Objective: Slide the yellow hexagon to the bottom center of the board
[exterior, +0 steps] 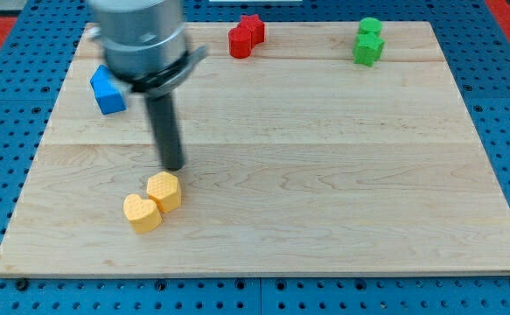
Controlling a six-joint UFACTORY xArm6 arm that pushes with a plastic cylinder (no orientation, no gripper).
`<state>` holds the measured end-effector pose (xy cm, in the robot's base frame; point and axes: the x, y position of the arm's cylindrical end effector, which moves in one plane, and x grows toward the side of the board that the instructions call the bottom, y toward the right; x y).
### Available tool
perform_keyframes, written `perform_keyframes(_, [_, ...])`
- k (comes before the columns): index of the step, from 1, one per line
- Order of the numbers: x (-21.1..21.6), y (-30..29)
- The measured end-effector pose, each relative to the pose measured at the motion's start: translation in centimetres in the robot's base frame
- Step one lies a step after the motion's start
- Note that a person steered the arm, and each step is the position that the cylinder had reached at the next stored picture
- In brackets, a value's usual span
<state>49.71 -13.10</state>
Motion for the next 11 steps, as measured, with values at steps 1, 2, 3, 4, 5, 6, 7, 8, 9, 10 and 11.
perform_keyframes(1, [1.9,1.0])
perform_keyframes(2, [1.9,-2.1])
perform_keyframes(3, [2.5,-8.0])
perform_keyframes(4, [6.0,-6.5])
perform_keyframes(5, [6.1,-1.4])
perform_keyframes(6, [4.3,0.8])
perform_keyframes(7, [4.2,3.8])
perform_keyframes(8, [4.1,7.3])
perform_keyframes(9, [2.3,5.4])
perform_keyframes(10, [1.0,8.6])
perform_keyframes(11, [2.3,11.6])
